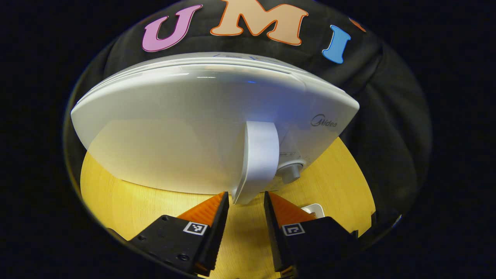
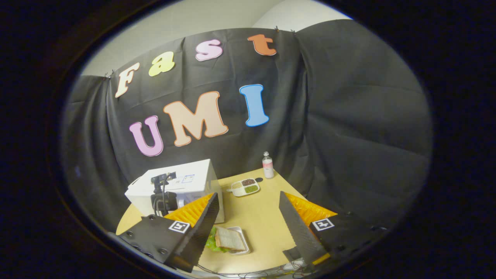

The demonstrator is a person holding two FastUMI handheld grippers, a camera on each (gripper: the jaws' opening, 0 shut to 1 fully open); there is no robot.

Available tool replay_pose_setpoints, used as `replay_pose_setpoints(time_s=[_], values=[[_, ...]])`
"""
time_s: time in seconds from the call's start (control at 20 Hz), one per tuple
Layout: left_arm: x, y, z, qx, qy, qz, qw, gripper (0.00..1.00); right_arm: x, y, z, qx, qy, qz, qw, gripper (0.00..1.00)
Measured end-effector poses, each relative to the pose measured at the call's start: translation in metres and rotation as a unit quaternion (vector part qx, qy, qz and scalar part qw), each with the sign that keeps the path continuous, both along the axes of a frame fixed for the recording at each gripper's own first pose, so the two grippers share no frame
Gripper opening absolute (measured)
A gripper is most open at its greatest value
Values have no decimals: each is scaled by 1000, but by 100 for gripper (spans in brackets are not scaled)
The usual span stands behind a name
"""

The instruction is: Open the microwave oven with the left hand, put the food in, and close the microwave oven.

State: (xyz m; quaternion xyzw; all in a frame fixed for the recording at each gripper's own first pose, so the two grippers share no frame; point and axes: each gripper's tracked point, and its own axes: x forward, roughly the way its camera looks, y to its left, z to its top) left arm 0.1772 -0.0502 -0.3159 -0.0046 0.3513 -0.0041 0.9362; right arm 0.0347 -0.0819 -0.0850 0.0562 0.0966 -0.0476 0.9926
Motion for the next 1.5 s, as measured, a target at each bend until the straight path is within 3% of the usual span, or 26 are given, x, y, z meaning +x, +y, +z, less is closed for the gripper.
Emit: replay_pose_setpoints(time_s=[0.05, 0.1, 0.25, 0.5, 0.7, 0.85, 1.4, 1.5], values=[[3, 1, -1, 4, 2, 2, 1000, 39, 0, -2, 0, 2, 2, 1, 1000, 92], [5, 2, -2, 10, 4, 2, 1000, 43, 1, -3, -1, 4, 2, 2, 1000, 92], [8, 6, -5, 27, 13, 2, 1000, 33, 3, -9, 0, 14, 2, 4, 1000, 92], [15, 6, -6, 50, 3, -1, 999, 34, 6, -13, -1, 22, 2, 10, 1000, 92], [16, 7, -9, 63, 11, -3, 998, 26, 4, -13, -6, 21, 6, 17, 1000, 92], [14, 8, -8, 50, 7, 10, 999, 15, 1, -13, -11, 26, 10, 21, 999, 92], [12, 7, -4, 42, -45, 7, 998, 5, -20, -19, -30, 27, 32, 27, 999, 92], [-4, 8, -8, 24, -20, 36, 999, 2, -24, -18, -37, 27, 40, 31, 998, 92]])
